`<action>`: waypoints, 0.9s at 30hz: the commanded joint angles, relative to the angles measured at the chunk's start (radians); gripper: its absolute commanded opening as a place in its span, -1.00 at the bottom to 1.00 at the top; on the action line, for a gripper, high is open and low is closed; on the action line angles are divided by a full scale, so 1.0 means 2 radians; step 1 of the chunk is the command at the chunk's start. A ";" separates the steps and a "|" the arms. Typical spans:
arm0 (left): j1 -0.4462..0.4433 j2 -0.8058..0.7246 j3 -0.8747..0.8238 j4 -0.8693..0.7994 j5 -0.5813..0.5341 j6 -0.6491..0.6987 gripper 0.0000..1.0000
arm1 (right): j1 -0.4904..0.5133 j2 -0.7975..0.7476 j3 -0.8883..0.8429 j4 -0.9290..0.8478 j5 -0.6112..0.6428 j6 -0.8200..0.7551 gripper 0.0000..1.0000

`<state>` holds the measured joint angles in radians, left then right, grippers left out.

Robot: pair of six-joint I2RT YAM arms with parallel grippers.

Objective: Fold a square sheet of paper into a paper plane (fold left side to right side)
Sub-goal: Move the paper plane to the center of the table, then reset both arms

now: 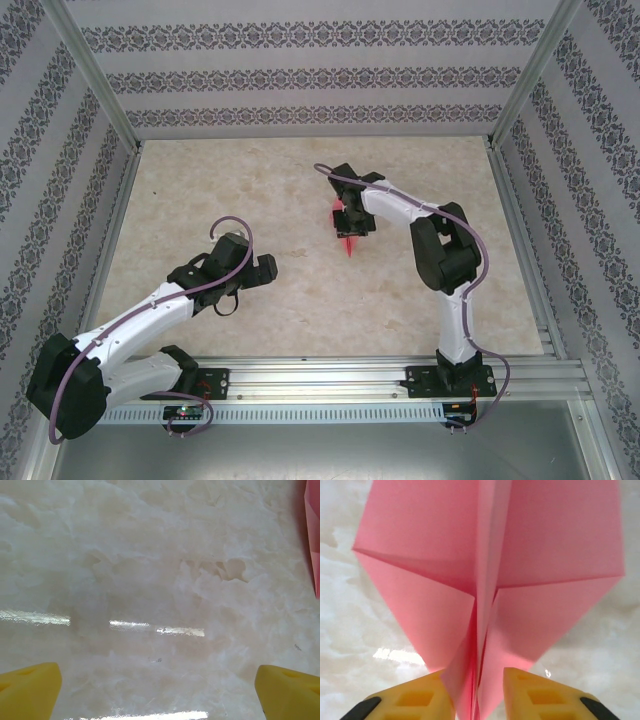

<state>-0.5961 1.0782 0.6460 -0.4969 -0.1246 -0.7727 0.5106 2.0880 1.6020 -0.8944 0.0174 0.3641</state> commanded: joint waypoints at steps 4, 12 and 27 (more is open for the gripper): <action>0.014 -0.004 0.041 -0.028 -0.054 0.022 1.00 | 0.011 -0.118 0.005 -0.030 0.033 -0.005 -0.18; 0.085 -0.017 0.080 0.004 -0.190 0.072 1.00 | -0.023 -0.303 -0.127 0.075 0.119 -0.039 0.06; 0.171 -0.019 -0.099 0.374 -0.268 0.309 1.00 | -0.205 -0.461 -0.532 0.596 0.148 -0.151 0.96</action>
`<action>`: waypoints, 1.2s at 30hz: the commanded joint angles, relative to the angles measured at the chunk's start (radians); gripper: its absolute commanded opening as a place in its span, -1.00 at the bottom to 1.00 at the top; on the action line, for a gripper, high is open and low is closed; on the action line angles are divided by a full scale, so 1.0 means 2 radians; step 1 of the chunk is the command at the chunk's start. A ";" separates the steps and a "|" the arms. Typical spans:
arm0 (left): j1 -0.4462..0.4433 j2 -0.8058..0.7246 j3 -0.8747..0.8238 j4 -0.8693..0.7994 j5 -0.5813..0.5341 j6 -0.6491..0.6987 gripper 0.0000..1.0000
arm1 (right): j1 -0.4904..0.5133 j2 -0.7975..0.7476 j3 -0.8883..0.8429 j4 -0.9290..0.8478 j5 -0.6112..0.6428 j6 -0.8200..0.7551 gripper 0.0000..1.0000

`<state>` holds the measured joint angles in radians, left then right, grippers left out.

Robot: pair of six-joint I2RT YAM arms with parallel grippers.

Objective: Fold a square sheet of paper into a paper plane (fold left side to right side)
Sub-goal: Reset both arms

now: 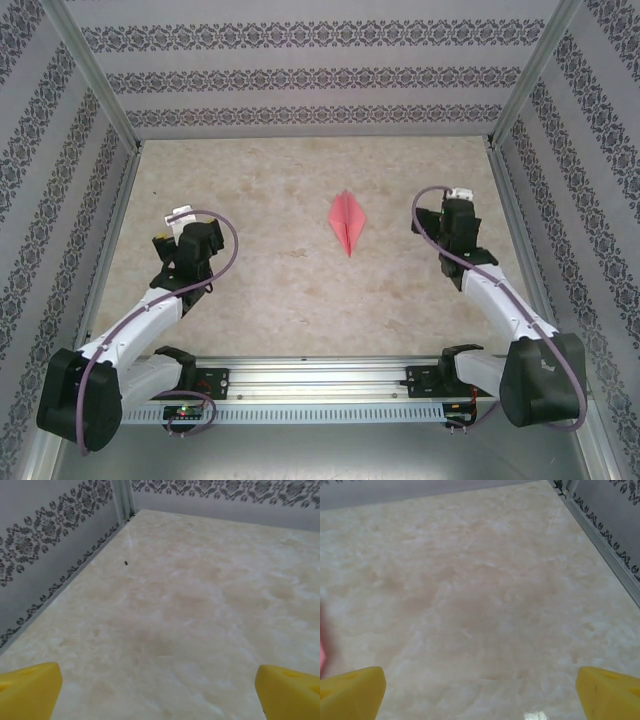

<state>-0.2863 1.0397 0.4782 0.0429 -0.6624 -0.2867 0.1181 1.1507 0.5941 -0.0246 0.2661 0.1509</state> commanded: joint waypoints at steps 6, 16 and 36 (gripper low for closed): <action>0.052 0.044 -0.071 0.229 0.074 0.109 1.00 | -0.021 0.079 -0.073 0.295 -0.003 -0.069 0.96; 0.079 0.158 -0.079 0.384 0.180 0.146 1.00 | -0.047 0.142 -0.094 0.405 -0.073 -0.092 0.96; 0.106 0.261 -0.034 0.398 0.293 0.156 0.99 | -0.069 0.175 -0.105 0.453 -0.096 -0.073 0.96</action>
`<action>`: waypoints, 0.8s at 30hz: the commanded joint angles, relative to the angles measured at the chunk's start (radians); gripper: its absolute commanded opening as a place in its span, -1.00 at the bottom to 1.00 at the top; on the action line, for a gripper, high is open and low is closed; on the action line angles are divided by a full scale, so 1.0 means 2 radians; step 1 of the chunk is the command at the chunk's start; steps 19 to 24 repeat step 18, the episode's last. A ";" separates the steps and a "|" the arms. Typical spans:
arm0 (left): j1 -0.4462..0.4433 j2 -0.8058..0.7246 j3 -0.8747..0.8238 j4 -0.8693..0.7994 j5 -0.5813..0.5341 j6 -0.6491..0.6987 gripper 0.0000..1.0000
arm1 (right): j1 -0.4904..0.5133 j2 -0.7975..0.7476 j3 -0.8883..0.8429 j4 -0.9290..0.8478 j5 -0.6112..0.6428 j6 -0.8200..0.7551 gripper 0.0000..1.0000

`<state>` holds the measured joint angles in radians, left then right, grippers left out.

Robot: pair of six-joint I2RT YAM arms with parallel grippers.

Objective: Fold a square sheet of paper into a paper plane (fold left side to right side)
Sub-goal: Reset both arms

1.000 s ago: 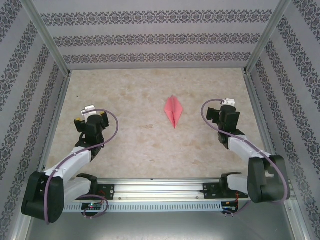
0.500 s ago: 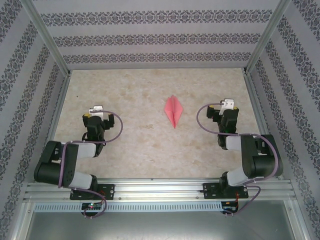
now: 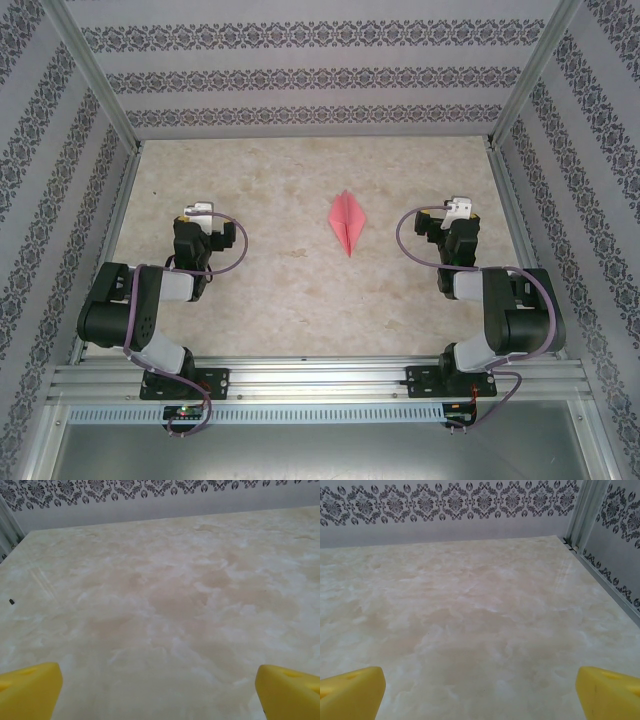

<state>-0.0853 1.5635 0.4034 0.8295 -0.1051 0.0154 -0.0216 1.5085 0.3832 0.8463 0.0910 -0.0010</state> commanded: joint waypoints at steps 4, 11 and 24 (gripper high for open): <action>0.006 -0.001 0.004 0.004 0.014 0.005 0.99 | 0.003 -0.005 0.001 0.016 -0.004 0.002 0.96; 0.006 -0.001 0.004 0.004 0.014 0.005 0.99 | 0.006 -0.003 0.004 0.013 0.000 0.000 0.96; 0.006 -0.002 0.004 0.004 0.014 0.005 0.99 | 0.005 -0.004 0.002 0.015 0.000 0.002 0.96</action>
